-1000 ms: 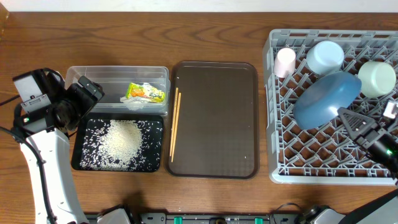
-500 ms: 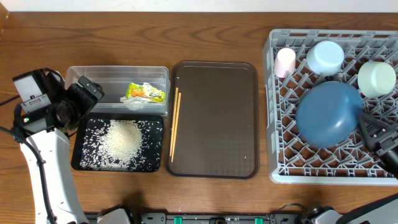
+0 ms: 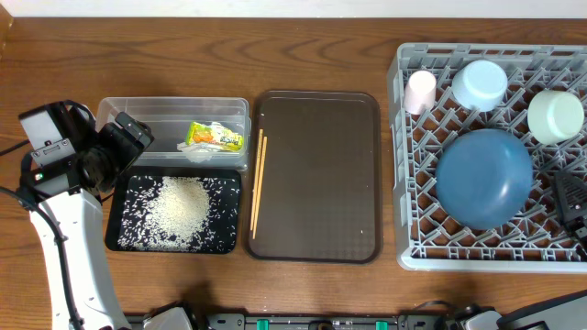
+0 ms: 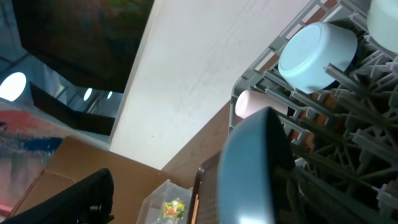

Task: Sort waste into correct bins and load items into the dishwasher rack
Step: 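Open the right gripper and raise it off the teal bowl, then reach the right gripper left to the chopsticks on the brown tray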

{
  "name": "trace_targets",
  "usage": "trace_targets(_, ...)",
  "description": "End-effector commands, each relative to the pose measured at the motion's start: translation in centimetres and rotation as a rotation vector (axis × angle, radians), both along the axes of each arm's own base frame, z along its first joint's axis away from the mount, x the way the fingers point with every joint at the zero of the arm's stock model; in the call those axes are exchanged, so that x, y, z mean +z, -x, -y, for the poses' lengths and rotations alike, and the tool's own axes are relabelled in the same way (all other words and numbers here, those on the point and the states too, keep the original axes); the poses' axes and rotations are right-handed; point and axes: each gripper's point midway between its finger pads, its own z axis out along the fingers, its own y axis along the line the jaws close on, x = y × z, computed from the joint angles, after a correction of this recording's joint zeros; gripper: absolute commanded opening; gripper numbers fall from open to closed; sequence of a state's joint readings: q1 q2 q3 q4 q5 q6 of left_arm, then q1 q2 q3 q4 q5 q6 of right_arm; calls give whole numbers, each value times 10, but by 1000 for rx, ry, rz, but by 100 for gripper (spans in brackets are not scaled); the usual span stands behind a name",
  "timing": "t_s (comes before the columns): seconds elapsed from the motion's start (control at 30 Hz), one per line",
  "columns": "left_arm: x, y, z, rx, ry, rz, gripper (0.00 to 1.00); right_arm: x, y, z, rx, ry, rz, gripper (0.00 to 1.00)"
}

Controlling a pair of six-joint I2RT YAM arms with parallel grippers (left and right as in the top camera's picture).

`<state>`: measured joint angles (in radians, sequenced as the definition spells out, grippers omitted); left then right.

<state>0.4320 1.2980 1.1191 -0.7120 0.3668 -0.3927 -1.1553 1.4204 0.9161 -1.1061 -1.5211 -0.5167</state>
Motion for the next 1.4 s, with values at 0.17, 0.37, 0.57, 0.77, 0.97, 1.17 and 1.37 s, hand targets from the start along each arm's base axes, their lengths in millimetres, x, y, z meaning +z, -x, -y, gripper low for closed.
trace_targets(0.17,6,-2,-3,11,-3,10,95,7,-32,-28,168,54,-6,86)
trace_targets(0.37,6,-2,-3,11,-3,10,95,10,-86,-52,262,167,-108,86)
trace_targets(0.57,6,-2,-3,10,-4,11,95,-8,-133,-115,321,388,-195,86)
trace_targets(0.77,6,-2,-3,11,-3,10,95,-39,-147,-211,404,679,-262,88)
trace_targets(0.97,6,-2,-3,10,-4,11,95,-64,-130,-308,473,964,-245,91)
trace_targets(1.17,6,-2,-3,11,-3,10,95,-102,-106,-401,602,1094,-150,99)
trace_targets(1.37,6,-2,-3,11,-3,10,95,-151,-87,-464,723,1135,-74,99)
